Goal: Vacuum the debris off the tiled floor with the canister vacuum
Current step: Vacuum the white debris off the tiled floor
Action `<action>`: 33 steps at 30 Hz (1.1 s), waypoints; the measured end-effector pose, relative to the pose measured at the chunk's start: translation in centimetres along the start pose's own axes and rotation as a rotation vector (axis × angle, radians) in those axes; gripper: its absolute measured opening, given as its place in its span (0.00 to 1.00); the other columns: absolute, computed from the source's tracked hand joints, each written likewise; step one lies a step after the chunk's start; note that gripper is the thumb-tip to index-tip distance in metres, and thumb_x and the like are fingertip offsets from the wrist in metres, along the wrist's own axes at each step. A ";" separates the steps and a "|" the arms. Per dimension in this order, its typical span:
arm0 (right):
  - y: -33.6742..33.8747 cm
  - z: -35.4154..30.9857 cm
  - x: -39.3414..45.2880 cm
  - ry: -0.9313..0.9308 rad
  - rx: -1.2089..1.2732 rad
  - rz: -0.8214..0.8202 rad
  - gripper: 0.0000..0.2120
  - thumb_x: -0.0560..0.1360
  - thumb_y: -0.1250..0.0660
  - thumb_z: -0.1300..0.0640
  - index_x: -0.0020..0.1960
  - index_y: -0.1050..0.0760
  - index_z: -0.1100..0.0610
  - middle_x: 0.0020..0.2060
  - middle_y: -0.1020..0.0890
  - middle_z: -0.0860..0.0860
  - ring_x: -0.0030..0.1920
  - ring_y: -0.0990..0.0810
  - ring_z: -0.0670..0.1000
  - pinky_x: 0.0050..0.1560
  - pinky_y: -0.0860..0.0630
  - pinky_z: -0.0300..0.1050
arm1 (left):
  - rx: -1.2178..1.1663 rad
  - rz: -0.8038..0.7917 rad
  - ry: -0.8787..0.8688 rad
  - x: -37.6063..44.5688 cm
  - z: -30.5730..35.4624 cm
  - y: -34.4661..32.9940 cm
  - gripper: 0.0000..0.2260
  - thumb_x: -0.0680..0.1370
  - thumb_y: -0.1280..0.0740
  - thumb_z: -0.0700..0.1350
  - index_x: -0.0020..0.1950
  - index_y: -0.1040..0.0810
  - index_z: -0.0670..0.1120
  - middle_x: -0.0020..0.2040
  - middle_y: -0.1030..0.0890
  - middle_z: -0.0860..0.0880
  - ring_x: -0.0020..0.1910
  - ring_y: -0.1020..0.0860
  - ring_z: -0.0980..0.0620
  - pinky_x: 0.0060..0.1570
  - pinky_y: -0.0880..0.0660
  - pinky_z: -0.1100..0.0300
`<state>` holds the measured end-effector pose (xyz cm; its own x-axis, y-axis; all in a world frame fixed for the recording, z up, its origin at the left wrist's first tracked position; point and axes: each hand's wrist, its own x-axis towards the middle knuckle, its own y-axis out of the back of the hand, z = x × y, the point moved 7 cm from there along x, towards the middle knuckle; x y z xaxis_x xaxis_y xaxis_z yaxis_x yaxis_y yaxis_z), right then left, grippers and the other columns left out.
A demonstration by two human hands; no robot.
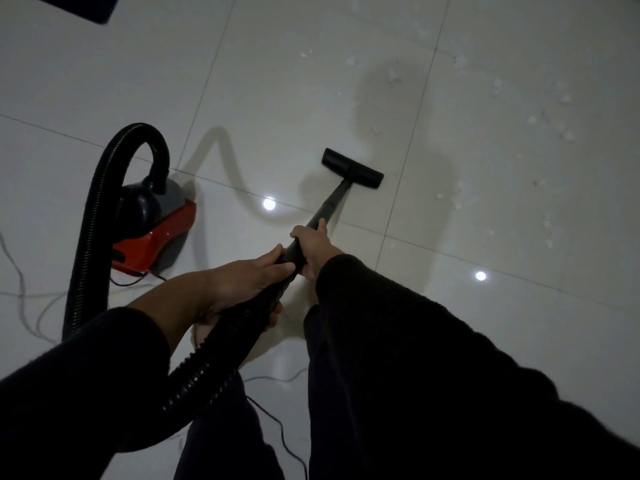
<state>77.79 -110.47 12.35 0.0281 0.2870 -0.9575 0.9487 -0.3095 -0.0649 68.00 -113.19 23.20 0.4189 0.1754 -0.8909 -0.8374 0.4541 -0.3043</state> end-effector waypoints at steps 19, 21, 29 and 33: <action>4.5 -11.5 5.0 0.032 -0.145 -0.074 0.40 0.78 0.42 0.63 0.76 0.62 0.39 0.64 0.33 0.59 0.50 0.22 0.57 0.52 0.22 0.55 | -0.155 0.063 -0.104 7.0 9.8 -2.8 0.25 0.81 0.41 0.49 0.76 0.45 0.58 0.39 0.26 0.42 0.24 0.22 0.54 0.25 0.24 0.63; 4.4 -13.1 5.5 0.035 -0.155 -0.069 0.40 0.78 0.42 0.62 0.76 0.63 0.39 0.60 0.32 0.59 0.45 0.22 0.55 0.44 0.22 0.52 | -0.155 0.064 -0.109 7.8 11.0 -2.3 0.26 0.81 0.41 0.49 0.77 0.47 0.58 0.39 0.25 0.42 0.24 0.22 0.54 0.24 0.25 0.63; 2.1 -19.1 9.1 0.054 -0.222 -0.045 0.39 0.78 0.41 0.60 0.76 0.62 0.38 0.59 0.31 0.56 0.46 0.22 0.54 0.50 0.23 0.51 | -0.142 0.068 -0.130 10.6 16.0 1.4 0.26 0.81 0.42 0.50 0.76 0.50 0.62 0.38 0.26 0.42 0.27 0.23 0.51 0.25 0.25 0.63; 0.6 -22.5 10.4 0.055 -0.258 -0.033 0.39 0.78 0.41 0.59 0.76 0.62 0.38 0.64 0.31 0.55 0.53 0.23 0.56 0.45 0.23 0.50 | -0.124 0.031 -0.128 11.8 19.1 3.4 0.25 0.81 0.43 0.51 0.75 0.48 0.64 0.39 0.25 0.41 0.29 0.23 0.50 0.27 0.24 0.61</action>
<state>85.75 -87.24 8.71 0.0061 0.3444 -0.9388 0.9981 -0.0601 -0.0156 76.76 -92.92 18.07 0.4265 0.3011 -0.8529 -0.8844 0.3365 -0.3234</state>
